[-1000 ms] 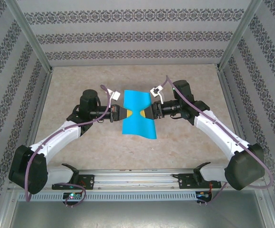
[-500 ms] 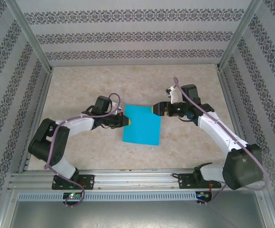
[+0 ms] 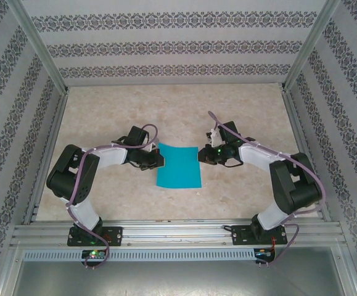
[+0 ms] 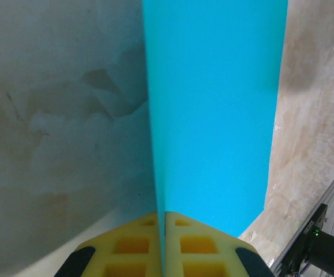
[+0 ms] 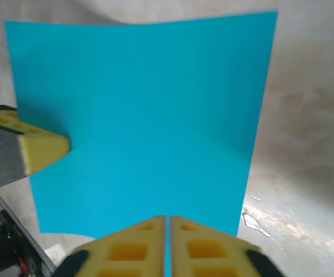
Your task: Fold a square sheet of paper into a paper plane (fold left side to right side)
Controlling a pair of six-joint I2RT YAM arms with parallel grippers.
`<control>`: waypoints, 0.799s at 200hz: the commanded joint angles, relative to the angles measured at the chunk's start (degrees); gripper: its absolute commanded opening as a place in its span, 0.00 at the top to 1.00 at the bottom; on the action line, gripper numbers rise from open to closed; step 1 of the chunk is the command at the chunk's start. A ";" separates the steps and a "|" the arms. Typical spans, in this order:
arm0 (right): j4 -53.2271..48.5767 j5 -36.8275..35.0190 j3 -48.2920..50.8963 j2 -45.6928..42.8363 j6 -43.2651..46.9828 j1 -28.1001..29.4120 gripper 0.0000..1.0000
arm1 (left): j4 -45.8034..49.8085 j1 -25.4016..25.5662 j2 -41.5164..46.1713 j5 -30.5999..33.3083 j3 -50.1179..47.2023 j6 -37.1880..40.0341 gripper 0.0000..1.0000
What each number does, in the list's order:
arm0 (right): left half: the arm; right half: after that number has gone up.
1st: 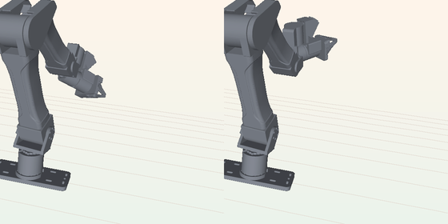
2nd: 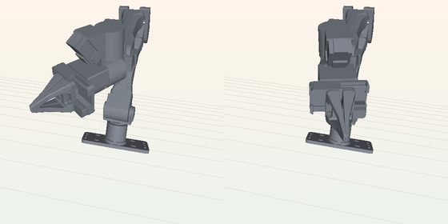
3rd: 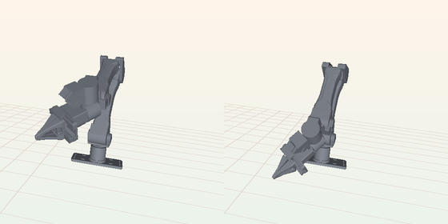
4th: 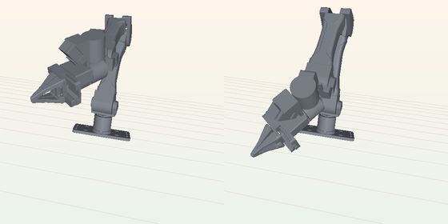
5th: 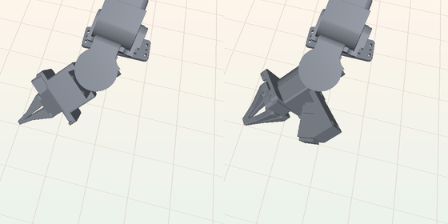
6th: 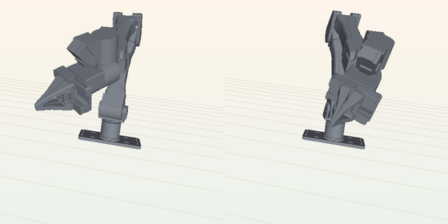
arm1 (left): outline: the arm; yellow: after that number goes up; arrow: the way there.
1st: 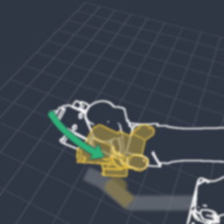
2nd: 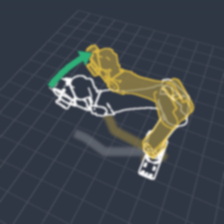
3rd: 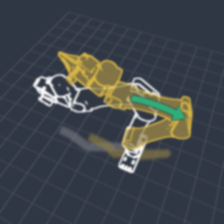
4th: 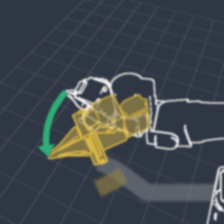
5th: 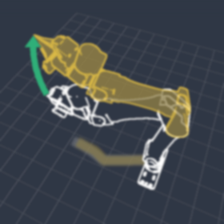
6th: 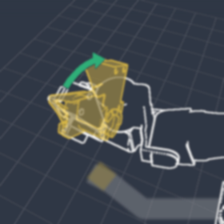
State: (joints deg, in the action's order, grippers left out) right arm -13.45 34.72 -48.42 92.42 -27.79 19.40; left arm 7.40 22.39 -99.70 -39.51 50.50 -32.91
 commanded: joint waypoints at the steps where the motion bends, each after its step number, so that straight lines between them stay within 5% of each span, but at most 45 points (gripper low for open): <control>1: 1.06 -1.37 0.00 2.95 -1.65 0.62 0.97 | 3.14 -0.46 -0.12 0.77 1.57 1.51 1.00; 81: -1.75 -4.76 -1.36 9.29 -0.61 2.29 1.00 | 3.86 -0.42 0.54 -0.38 1.88 1.64 0.94; 160: -3.64 -7.03 -1.60 10.45 0.28 2.75 1.00 | -1.84 0.27 4.77 -6.90 2.34 -3.25 0.54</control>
State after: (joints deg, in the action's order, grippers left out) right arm -14.31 31.90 -49.89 100.66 -28.49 21.39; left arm 8.27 22.39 -97.03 -43.13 51.27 -34.54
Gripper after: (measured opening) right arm 0.057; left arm 0.431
